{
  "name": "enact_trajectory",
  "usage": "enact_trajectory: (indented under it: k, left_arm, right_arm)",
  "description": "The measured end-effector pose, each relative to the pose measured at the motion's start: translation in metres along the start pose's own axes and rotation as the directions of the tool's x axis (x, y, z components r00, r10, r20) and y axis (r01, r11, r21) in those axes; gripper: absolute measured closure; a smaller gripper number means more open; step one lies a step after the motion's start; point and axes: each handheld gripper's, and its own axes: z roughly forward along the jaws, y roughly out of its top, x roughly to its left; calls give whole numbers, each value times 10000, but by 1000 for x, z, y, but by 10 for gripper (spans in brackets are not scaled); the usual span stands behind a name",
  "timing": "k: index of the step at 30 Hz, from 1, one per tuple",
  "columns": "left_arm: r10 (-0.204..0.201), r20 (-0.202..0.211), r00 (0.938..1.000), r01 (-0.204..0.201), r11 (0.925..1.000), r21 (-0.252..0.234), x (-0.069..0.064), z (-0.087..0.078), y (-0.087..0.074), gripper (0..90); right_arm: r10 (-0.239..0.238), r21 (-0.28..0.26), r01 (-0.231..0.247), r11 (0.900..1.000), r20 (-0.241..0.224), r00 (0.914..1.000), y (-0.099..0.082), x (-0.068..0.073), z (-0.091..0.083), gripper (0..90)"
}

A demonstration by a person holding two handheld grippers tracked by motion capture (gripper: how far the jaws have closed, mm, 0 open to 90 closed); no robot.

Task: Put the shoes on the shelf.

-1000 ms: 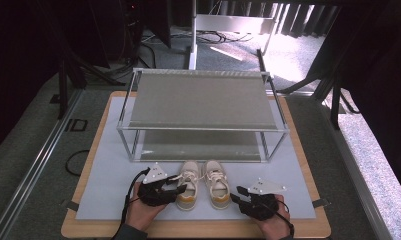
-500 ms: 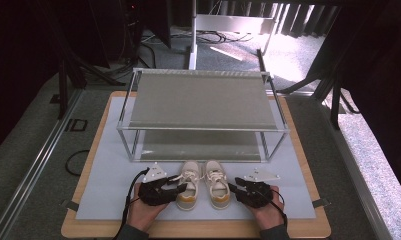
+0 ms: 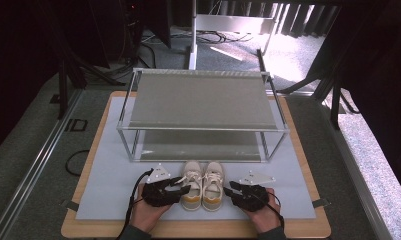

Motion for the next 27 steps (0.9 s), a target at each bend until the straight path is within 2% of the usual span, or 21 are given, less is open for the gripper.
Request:
enact_trajectory:
  k: [2,4,6,10,13,18,25,27]
  left_arm:
    - [44,-50,10000,-43,10000,26,0,0,0,517]
    - [46,-124,9999,-45,10000,53,-1,0,1,507]
    - [103,-198,9998,-100,9999,115,-2,0,2,504]
    - [170,-499,9986,-168,9999,37,-3,-1,3,490]
    - [97,-644,9979,-106,9998,-139,-3,-3,4,488]
    - [-43,-626,9980,43,10000,-6,0,-2,4,469]
    - [-111,-640,9979,120,9998,150,-2,2,4,467]
    - [-131,-642,9978,142,9998,161,-2,3,4,468]
  right_arm:
    - [115,-120,-112,9999,281,9995,1,1,-3,638]
    - [336,-468,-324,9984,244,9991,3,3,-10,635]
    - [335,-876,-306,9957,325,9989,7,8,-18,627]
    - [182,-1288,-183,9915,-19,9998,17,19,-27,576]
    - [85,-1051,-91,9944,-59,9999,20,25,-21,565]
    - [398,-465,-397,9981,7,9992,19,24,-8,551]
    - [563,-148,-564,9983,-53,9984,20,27,-2,555]
    - [527,-137,-525,9985,93,9986,21,28,-1,564]
